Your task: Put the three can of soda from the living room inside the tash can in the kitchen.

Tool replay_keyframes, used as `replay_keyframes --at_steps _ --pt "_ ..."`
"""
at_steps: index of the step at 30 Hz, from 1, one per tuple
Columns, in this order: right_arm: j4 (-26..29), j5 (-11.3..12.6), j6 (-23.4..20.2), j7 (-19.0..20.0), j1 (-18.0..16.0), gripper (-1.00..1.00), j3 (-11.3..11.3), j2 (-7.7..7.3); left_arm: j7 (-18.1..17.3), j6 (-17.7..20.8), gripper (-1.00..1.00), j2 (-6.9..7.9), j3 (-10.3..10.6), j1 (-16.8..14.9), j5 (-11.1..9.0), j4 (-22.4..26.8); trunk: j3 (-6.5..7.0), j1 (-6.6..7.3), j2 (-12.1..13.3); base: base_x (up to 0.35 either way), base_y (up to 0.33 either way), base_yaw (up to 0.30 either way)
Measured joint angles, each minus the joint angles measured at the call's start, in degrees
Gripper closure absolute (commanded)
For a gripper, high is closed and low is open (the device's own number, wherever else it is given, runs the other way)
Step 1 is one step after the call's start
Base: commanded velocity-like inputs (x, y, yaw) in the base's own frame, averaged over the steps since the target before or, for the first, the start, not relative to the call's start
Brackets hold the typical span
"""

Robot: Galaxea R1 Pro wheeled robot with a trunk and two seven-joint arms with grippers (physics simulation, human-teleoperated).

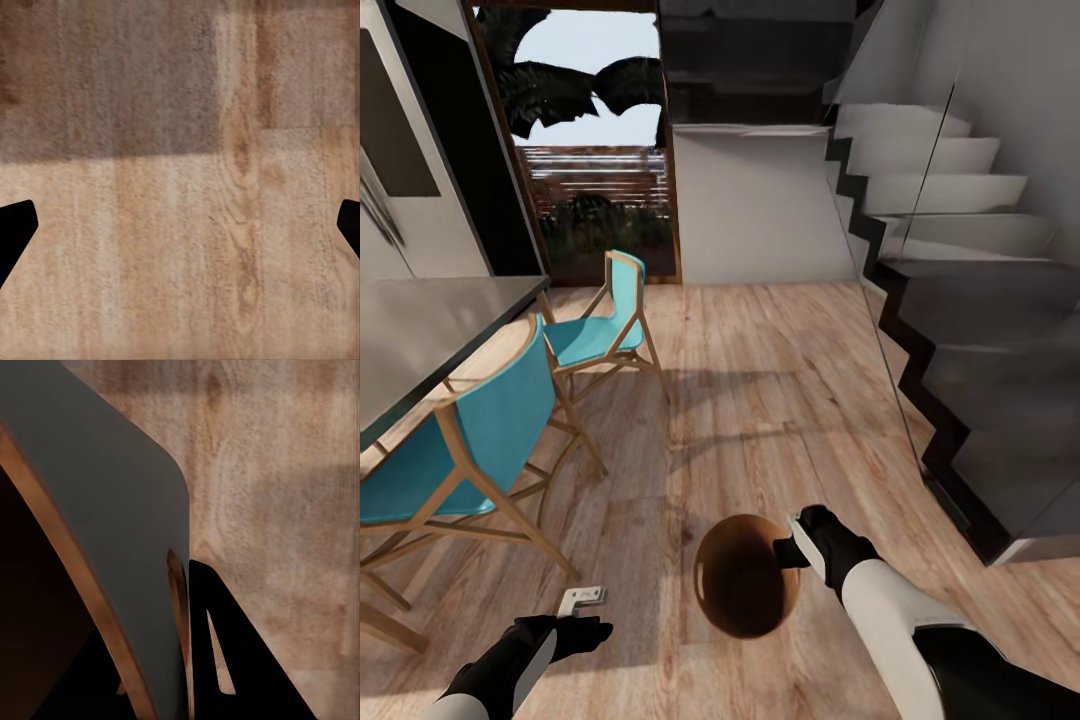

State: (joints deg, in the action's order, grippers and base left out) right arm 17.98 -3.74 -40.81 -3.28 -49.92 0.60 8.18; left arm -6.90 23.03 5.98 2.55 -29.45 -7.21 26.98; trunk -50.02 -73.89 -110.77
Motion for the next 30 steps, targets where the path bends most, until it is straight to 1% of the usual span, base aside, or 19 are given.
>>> replay_keyframes --at_steps 2,5,7,8,10,13,14,15,17,19,22,24,28,29,30 --pt "0.45 0.19 -0.56 0.00 0.02 1.00 -0.11 -0.01 0.01 0.00 -1.00 0.00 0.00 0.00 0.00 0.00 0.36 0.44 0.80 0.000 0.000 0.000" --pt "1.59 -0.17 -1.84 -0.01 0.01 1.00 -0.20 -0.01 -0.02 0.00 -1.00 0.00 0.00 0.00 0.00 0.00 0.90 1.10 2.01 0.000 0.000 0.000" --pt "3.63 -0.07 -4.09 0.01 0.00 1.00 -0.20 0.02 -0.03 0.00 -1.00 0.00 0.00 0.00 0.00 0.00 1.26 1.54 2.81 0.000 0.000 0.000" --pt "7.91 -0.10 -9.95 -0.07 0.15 1.00 -0.33 0.10 -0.04 0.00 -1.00 0.03 0.00 0.00 0.00 0.01 1.43 1.76 3.21 0.000 0.000 0.000" --pt "11.08 0.01 -10.79 0.06 0.50 1.00 -0.20 0.13 -0.04 -0.01 -1.00 0.05 0.01 0.00 0.00 -0.01 1.80 2.20 4.01 0.000 0.000 0.000" --pt "15.03 -0.34 -13.58 0.04 1.87 1.00 -0.94 0.14 -0.04 0.00 -1.00 0.05 0.00 0.00 0.00 0.00 2.33 2.86 5.21 0.000 0.000 0.000" --pt "16.66 -0.37 -14.67 0.04 2.41 1.00 -1.39 0.14 -0.04 0.00 -1.00 0.04 0.00 0.00 0.00 0.00 2.51 3.08 5.61 0.000 0.000 0.000" --pt "20.22 -0.37 -17.02 0.03 3.52 1.00 -2.55 0.13 -0.04 0.01 -1.00 0.05 0.00 0.00 0.00 0.01 2.69 3.30 6.01 0.000 0.000 0.000" --pt "24.56 -0.21 -18.85 0.07 4.80 1.00 -3.89 0.11 -0.04 0.00 -1.00 0.05 0.00 0.00 0.00 0.00 3.05 3.73 6.82 0.000 0.000 0.000" --pt "28.79 -0.09 -19.18 0.07 6.47 1.00 -5.16 0.08 -0.04 0.00 -1.00 0.06 0.00 0.00 0.00 0.00 3.41 4.17 7.62 0.000 0.000 0.000" --pt "38.75 -0.12 -19.18 0.05 11.88 1.00 -7.87 -0.17 -0.04 0.01 -1.00 0.06 0.00 0.00 0.00 0.01 3.94 4.83 8.82 0.000 0.000 0.000" --pt "40.17 0.78 -19.18 0.08 12.56 1.00 -8.20 -0.20 -0.04 0.00 -1.00 0.07 0.00 0.00 0.00 0.00 4.30 5.27 9.63 0.000 0.000 0.000" --pt "43.60 -0.32 -19.19 0.03 14.51 1.00 -8.56 -0.28 -0.04 0.00 -1.00 0.08 0.00 0.00 -0.05 0.01 5.02 6.15 11.23 0.000 0.000 0.000" --pt "45.55 -0.58 -19.19 0.02 15.88 1.00 -8.73 -0.34 -0.07 0.01 -1.00 0.09 0.00 0.00 -0.05 0.01 5.20 6.37 11.63 0.000 0.000 0.000" --pt "45.64 -0.25 -19.19 0.04 15.91 1.00 -8.74 -0.34 -0.07 0.00 -1.00 0.09 0.00 0.00 -0.05 0.00 5.38 6.59 12.03 0.000 0.000 0.000"
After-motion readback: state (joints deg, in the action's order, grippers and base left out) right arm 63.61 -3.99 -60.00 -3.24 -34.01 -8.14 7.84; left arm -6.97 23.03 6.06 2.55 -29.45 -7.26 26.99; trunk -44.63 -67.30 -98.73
